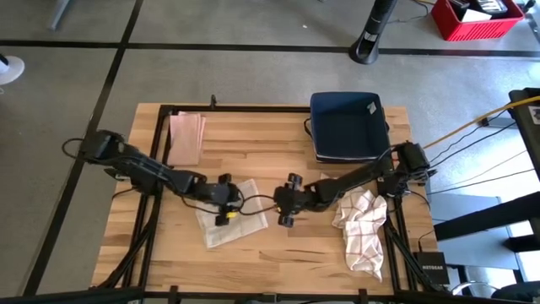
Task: Fold towel
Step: Move the white patterned towel to the left
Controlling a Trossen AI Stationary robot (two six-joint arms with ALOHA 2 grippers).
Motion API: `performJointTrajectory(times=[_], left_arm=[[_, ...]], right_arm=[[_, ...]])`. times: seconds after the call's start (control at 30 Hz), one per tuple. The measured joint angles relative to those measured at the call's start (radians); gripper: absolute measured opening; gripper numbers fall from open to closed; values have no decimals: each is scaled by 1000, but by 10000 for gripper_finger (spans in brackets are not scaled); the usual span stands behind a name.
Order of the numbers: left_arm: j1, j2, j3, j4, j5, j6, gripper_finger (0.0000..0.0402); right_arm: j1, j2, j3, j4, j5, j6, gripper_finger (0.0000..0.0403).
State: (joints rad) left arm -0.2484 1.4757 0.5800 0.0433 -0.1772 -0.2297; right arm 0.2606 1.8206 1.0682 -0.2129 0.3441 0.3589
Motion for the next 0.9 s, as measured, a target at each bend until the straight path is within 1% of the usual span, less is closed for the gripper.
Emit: performJointTrajectory(times=[0.07, 0.17, 0.33, 0.43, 0.53, 0.63, 0.73, 0.77, 0.83, 0.9], left_arm=[[27, 48, 0, -22, 0, -53, 140], [50, 82, 8, -81, -22, -194, 140], [51, 70, 12, -256, -142, -521, 140], [39, 27, 11, -392, -172, -722, 140], [8, -37, 6, -593, -178, -916, 140], [-43, -108, -2, -794, -165, -1100, 140], [-100, -178, -7, -938, -137, -1257, 140], [-117, -203, -8, -957, -132, -1290, 140], [-138, -256, -5, -929, -158, -1318, 140], [-145, -297, 2, -888, -243, -1287, 140]], right_arm=[[12, 0, -12, 6, 42, 53, 204], [28, 0, -16, -16, 104, 112, 204], [49, 0, -16, -21, 198, 176, 204], [51, 4, -16, -20, 223, 193, 204], [56, 14, -17, -20, 223, 194, 204], [62, 18, -16, -20, 221, 194, 204], [62, 25, -16, -12, 223, 187, 204], [62, 28, -16, -16, 223, 187, 204], [62, 39, -16, -1, 223, 187, 204], [62, 54, -16, 15, 223, 183, 204]])
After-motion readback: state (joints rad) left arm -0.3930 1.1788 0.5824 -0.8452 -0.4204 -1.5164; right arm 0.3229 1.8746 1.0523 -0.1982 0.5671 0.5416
